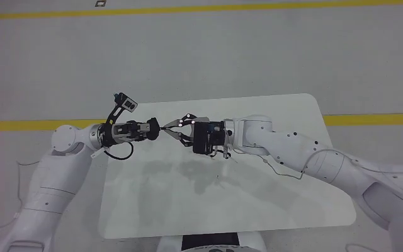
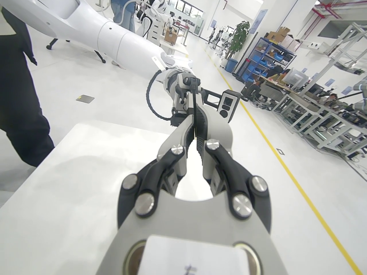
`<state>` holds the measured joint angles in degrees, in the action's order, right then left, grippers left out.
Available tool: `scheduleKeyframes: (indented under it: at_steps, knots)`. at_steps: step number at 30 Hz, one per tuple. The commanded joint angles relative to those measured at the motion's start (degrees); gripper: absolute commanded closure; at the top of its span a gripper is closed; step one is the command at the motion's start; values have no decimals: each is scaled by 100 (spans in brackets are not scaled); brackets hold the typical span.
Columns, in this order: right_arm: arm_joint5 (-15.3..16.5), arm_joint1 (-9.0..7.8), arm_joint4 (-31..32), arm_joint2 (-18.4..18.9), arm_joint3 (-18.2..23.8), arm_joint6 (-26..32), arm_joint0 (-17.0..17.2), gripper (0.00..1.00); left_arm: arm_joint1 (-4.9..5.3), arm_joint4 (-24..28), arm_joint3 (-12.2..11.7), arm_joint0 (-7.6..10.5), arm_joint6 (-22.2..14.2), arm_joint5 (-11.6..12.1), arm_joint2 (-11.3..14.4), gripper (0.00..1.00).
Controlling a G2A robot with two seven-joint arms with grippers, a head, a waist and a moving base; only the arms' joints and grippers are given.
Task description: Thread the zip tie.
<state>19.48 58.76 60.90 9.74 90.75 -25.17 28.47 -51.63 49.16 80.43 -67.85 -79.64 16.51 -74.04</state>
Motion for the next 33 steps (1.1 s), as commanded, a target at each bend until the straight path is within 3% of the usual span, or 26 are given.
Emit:
scheduleKeyframes:
  at_steps: [1, 33]
  knots:
    - [0, 18, 2, 0, -17, 8, 5, 100, 0, 0, 0, 0, 0, 0, 0, 100]
    - [0, 274, -202, 0, -388, -203, 93, 100, 0, 0, 0, 0, 0, 0, 0, 100]
